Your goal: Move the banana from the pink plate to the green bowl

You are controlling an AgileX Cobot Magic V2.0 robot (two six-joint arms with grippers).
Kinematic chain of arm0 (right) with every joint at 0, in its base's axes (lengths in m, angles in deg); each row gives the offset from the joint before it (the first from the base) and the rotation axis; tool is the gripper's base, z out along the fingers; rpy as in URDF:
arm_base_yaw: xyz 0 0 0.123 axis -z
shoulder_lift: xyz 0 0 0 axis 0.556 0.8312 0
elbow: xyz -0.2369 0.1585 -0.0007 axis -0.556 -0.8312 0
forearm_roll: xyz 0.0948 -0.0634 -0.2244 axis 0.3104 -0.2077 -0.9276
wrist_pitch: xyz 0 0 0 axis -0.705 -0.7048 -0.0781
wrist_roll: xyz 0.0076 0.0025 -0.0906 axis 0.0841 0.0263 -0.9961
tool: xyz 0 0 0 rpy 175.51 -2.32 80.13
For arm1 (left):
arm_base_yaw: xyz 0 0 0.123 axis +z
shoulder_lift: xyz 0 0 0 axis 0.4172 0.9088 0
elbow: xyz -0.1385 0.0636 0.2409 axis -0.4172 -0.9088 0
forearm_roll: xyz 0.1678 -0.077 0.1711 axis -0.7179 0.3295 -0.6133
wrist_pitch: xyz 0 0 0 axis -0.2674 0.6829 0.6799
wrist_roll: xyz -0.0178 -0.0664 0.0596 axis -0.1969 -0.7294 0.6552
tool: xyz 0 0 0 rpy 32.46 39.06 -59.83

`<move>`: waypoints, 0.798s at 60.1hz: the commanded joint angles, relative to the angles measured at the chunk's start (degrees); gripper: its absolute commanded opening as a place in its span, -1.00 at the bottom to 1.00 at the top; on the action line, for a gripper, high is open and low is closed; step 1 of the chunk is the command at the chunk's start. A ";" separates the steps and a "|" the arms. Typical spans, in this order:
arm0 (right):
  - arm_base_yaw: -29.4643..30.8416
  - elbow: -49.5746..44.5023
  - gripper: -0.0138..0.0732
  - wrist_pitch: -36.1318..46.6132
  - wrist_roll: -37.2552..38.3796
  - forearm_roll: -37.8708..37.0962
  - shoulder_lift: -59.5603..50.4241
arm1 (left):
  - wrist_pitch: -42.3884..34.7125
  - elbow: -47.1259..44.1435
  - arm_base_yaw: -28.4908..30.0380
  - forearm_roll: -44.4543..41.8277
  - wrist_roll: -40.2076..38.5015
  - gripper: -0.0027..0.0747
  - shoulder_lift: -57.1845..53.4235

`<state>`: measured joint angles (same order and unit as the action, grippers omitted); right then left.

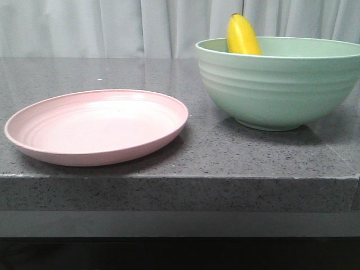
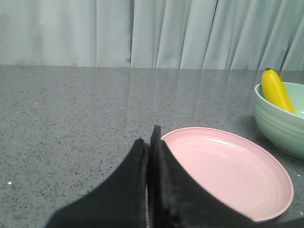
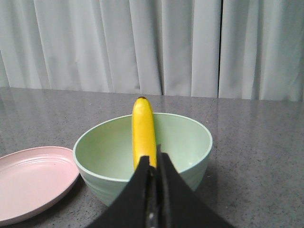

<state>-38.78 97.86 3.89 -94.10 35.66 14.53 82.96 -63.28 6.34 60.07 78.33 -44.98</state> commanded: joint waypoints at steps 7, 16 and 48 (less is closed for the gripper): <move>-0.08 1.54 -0.82 3.26 -0.43 1.00 0.56 | -5.34 -2.92 3.18 -0.67 -0.09 -0.98 -2.78; -0.08 1.54 -0.82 3.25 -0.43 1.00 0.56 | -6.27 -8.92 8.72 -0.67 -0.09 -0.98 -6.32; -0.08 1.54 -0.82 2.39 -0.43 1.00 0.56 | -17.78 -20.10 17.23 0.33 -0.09 -0.98 -6.38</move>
<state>-38.78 97.86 3.47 -94.18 35.75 14.53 71.48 -83.10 23.47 59.91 78.33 -50.18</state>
